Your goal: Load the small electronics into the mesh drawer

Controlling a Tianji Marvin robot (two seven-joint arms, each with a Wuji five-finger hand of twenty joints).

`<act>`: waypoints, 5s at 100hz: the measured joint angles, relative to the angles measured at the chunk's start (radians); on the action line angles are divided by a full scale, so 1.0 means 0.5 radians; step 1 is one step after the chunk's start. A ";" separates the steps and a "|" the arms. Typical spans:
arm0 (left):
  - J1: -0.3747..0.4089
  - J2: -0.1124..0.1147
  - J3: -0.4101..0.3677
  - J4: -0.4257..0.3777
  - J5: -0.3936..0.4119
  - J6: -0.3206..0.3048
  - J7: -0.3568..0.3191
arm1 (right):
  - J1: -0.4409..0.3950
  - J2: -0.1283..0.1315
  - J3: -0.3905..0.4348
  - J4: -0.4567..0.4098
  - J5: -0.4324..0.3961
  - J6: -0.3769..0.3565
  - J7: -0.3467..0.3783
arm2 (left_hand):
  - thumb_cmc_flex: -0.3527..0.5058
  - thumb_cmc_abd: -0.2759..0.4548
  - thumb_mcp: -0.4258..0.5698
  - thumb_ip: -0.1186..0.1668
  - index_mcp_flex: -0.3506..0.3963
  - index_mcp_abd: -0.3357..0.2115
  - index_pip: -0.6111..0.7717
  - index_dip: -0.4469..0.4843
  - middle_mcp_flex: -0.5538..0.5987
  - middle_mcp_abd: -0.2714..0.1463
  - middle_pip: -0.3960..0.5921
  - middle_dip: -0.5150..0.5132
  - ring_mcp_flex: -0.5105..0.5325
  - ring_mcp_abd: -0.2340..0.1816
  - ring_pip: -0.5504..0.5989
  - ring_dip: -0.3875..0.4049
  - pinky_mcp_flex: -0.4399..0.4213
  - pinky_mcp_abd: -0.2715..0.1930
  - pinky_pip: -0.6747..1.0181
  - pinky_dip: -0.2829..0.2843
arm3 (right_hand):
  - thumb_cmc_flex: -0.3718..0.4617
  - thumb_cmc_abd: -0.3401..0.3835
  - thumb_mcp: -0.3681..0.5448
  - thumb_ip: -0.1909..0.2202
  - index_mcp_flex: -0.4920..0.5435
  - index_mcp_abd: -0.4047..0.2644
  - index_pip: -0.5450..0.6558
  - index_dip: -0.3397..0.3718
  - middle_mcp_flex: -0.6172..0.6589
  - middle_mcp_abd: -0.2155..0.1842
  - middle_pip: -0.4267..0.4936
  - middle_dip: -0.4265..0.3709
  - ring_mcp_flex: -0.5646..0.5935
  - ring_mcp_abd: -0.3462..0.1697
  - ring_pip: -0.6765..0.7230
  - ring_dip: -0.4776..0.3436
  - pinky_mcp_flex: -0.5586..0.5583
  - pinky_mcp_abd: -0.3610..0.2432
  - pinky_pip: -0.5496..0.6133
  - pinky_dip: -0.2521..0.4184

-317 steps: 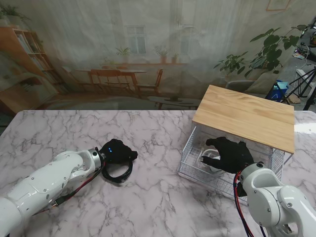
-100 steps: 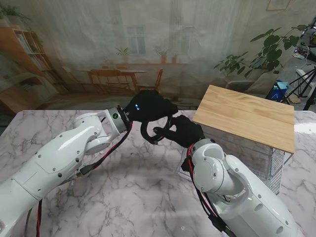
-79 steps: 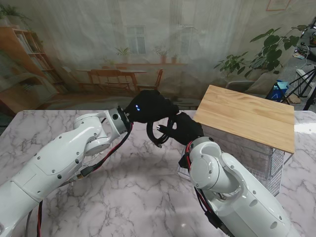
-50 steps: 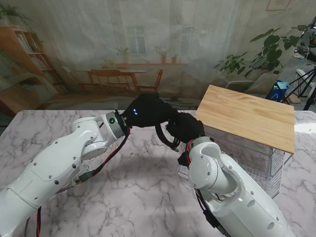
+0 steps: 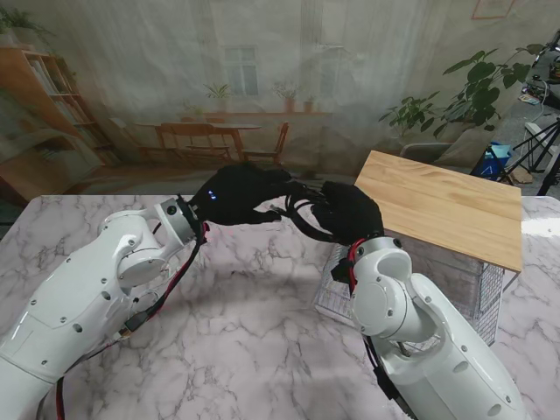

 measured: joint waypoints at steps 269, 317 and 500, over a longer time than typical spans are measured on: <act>0.601 0.196 -0.575 0.337 0.479 0.318 -0.621 | -0.535 0.145 0.552 0.272 -0.621 -0.158 0.208 | -0.245 -0.090 -0.037 0.000 0.147 0.216 -0.383 -0.134 -0.394 0.210 -0.444 -0.371 -0.265 0.059 -0.250 -0.302 -0.259 0.043 -0.224 -0.099 | -0.490 0.356 -0.782 0.176 -0.314 -0.052 -1.498 -0.443 -0.390 0.014 -0.770 -0.912 -0.381 0.017 -0.892 -0.583 -0.232 -0.029 -0.348 -0.137; 0.852 0.205 -0.875 0.263 0.543 0.229 -0.405 | -0.641 0.141 0.600 0.058 -0.600 -0.299 0.169 | -0.161 -0.211 0.046 0.000 0.201 0.145 0.071 0.220 -0.289 0.129 -0.163 -0.046 -0.249 0.018 -0.099 -0.018 -0.230 -0.013 -0.143 -0.028 | -0.490 0.354 -0.781 0.179 -0.314 -0.052 -1.498 -0.443 -0.371 0.024 -0.690 -0.917 -0.380 0.032 -0.926 -0.587 -0.236 -0.027 -0.364 -0.139; 1.018 0.189 -0.956 0.208 0.379 0.106 -0.428 | -0.667 0.135 0.608 0.013 -0.592 -0.289 0.146 | 0.402 -0.317 0.089 -0.102 0.707 -0.139 1.057 0.704 1.039 -0.231 0.372 1.067 0.422 -0.005 0.529 0.664 0.112 0.078 0.385 0.322 | -0.490 0.354 -0.780 0.179 -0.314 -0.052 -1.498 -0.443 -0.467 0.016 -0.695 -0.914 -0.377 0.038 -0.922 -0.587 -0.283 -0.019 -0.427 -0.139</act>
